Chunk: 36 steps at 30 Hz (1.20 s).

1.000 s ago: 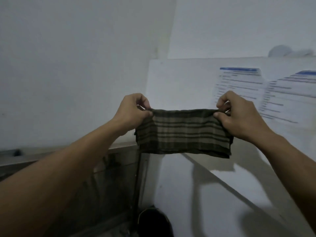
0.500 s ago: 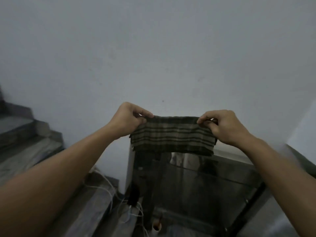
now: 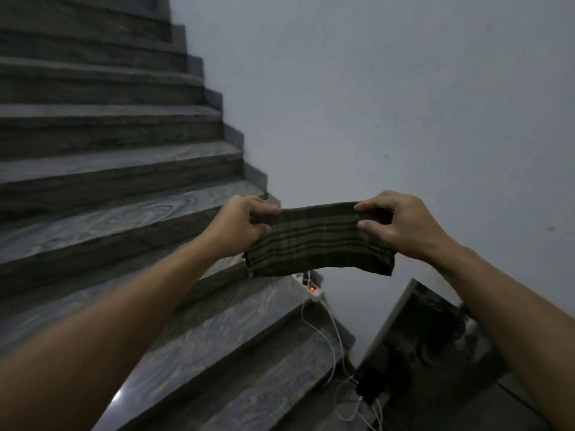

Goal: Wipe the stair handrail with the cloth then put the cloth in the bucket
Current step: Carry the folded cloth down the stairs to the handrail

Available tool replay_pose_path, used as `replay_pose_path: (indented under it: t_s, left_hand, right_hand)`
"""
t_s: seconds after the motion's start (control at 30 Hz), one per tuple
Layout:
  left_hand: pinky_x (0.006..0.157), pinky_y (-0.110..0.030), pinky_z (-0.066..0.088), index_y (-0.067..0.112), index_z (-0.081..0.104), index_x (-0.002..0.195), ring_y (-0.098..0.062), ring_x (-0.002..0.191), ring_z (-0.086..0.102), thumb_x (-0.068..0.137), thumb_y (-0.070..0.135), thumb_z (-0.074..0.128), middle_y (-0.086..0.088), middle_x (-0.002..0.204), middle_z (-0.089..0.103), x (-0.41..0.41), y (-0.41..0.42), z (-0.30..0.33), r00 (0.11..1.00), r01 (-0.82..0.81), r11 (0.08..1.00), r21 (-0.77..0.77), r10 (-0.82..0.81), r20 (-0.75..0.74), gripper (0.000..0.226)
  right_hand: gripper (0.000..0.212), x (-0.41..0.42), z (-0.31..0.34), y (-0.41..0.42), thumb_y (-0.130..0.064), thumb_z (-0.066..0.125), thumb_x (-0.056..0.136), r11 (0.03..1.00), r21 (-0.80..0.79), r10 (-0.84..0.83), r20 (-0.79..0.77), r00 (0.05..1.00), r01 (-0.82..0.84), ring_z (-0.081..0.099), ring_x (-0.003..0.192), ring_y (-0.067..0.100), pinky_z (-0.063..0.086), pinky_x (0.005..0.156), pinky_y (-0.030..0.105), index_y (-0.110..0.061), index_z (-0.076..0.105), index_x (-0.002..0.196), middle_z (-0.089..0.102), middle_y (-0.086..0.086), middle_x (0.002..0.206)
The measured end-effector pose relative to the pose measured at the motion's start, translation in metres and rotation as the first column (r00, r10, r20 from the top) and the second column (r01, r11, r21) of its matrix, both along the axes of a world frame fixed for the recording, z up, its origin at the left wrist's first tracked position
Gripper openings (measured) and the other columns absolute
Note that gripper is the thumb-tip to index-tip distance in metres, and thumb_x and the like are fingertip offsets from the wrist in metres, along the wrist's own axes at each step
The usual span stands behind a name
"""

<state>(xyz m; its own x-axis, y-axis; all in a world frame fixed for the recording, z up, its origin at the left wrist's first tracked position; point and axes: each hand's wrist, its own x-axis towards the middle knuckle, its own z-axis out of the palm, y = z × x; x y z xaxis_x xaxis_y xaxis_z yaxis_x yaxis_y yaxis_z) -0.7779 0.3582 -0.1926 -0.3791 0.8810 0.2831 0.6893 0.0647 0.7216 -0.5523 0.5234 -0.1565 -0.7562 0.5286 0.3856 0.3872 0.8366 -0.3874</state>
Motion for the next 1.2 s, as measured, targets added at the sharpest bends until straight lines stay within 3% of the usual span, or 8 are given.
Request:
replay_pose_path:
  t_s: [0.17, 0.33, 0.4, 0.6, 0.77, 0.9, 1.03, 1.2]
  left_hand:
    - [0.087, -0.015, 0.045, 0.011, 0.06, 0.124, -0.007, 0.097, 0.056, 0.071, 0.005, 0.078, 0.006, 0.111, 0.059, -0.049, -0.016, -0.007, 0.988, -0.149, 0.984, -0.098, 0.145, -0.047, 0.057]
    - [0.097, -0.027, 0.048, 0.014, 0.061, 0.123, -0.01, 0.108, 0.054, 0.077, 0.002, 0.071, 0.005, 0.118, 0.057, -0.102, -0.016, -0.007, 0.957, -0.285, 0.952, -0.107, 0.277, -0.09, 0.049]
    - [0.094, -0.022, 0.047, 0.014, 0.062, 0.122, -0.008, 0.105, 0.053, 0.079, 0.001, 0.069, 0.008, 0.113, 0.055, -0.126, -0.009, 0.002, 0.935, -0.349, 0.932, -0.101, 0.339, -0.101, 0.045]
    - [0.08, -0.007, 0.044, 0.014, 0.067, 0.116, -0.007, 0.093, 0.058, 0.074, 0.001, 0.074, 0.019, 0.093, 0.055, -0.197, 0.006, 0.062, 0.843, -0.533, 0.84, -0.102, 0.518, -0.143, 0.044]
    - [0.088, -0.016, 0.043, 0.009, 0.063, 0.12, -0.011, 0.099, 0.056, 0.079, 0.0, 0.07, 0.001, 0.108, 0.059, -0.248, -0.008, 0.12, 0.78, -0.624, 0.772, -0.12, 0.609, -0.144, 0.043]
    - [0.098, -0.026, 0.048, 0.01, 0.063, 0.122, -0.012, 0.104, 0.056, 0.081, 0.001, 0.068, 0.002, 0.111, 0.059, -0.298, -0.031, 0.157, 0.732, -0.681, 0.721, -0.127, 0.664, -0.154, 0.042]
    - [0.09, -0.018, 0.043, 0.011, 0.063, 0.121, -0.013, 0.101, 0.057, 0.08, 0.003, 0.07, 0.0, 0.11, 0.06, -0.355, -0.05, 0.196, 0.669, -0.739, 0.668, -0.092, 0.711, -0.216, 0.043]
    - [0.099, -0.027, 0.047, 0.013, 0.062, 0.123, -0.014, 0.104, 0.054, 0.081, 0.003, 0.068, 0.004, 0.109, 0.057, -0.426, -0.066, 0.25, 0.671, -0.738, 0.668, -0.1, 0.71, -0.213, 0.043]
  right_hand:
    - [0.032, -0.086, -0.008, 0.025, -0.004, 0.07, 0.079, 0.988, -0.035, 0.15, 0.034, 0.988, -0.149, 0.058, 0.09, 0.014, 0.039, 0.076, 0.008, -0.013, 0.07, 0.109, 0.063, 0.001, 0.099]
    - [0.034, -0.167, -0.009, 0.057, 0.0, 0.064, 0.082, 0.952, -0.066, 0.301, 0.026, 0.953, -0.299, 0.058, 0.093, 0.018, 0.045, 0.081, 0.02, -0.013, 0.069, 0.113, 0.063, 0.003, 0.101]
    - [0.034, -0.2, -0.003, 0.071, -0.001, 0.062, 0.084, 0.93, -0.089, 0.359, 0.017, 0.933, -0.356, 0.057, 0.094, 0.018, 0.047, 0.084, 0.026, -0.014, 0.068, 0.115, 0.062, 0.004, 0.103]
    - [0.034, -0.305, 0.038, 0.106, -0.004, 0.063, 0.084, 0.877, -0.077, 0.476, 0.017, 0.879, -0.474, 0.058, 0.092, 0.02, 0.046, 0.084, 0.025, -0.016, 0.067, 0.116, 0.059, 0.001, 0.097]
    - [0.036, -0.392, 0.092, 0.103, -0.009, 0.06, 0.088, 0.804, -0.058, 0.594, 0.032, 0.804, -0.592, 0.055, 0.093, 0.016, 0.049, 0.089, 0.031, -0.019, 0.063, 0.121, 0.056, 0.0, 0.102]
    - [0.037, -0.464, 0.127, 0.091, -0.011, 0.06, 0.088, 0.731, -0.003, 0.682, 0.041, 0.73, -0.682, 0.053, 0.089, 0.011, 0.049, 0.082, 0.027, -0.021, 0.061, 0.123, 0.053, -0.005, 0.1]
    - [0.036, -0.538, 0.165, 0.073, -0.007, 0.061, 0.087, 0.701, 0.047, 0.713, -0.008, 0.701, -0.712, 0.056, 0.089, 0.018, 0.048, 0.083, 0.029, -0.018, 0.064, 0.12, 0.054, 0.001, 0.098]
    - [0.038, -0.613, 0.217, 0.06, -0.008, 0.059, 0.088, 0.7, 0.041, 0.713, 0.013, 0.701, -0.713, 0.052, 0.089, 0.014, 0.041, 0.079, 0.023, -0.021, 0.061, 0.123, 0.051, -0.001, 0.099]
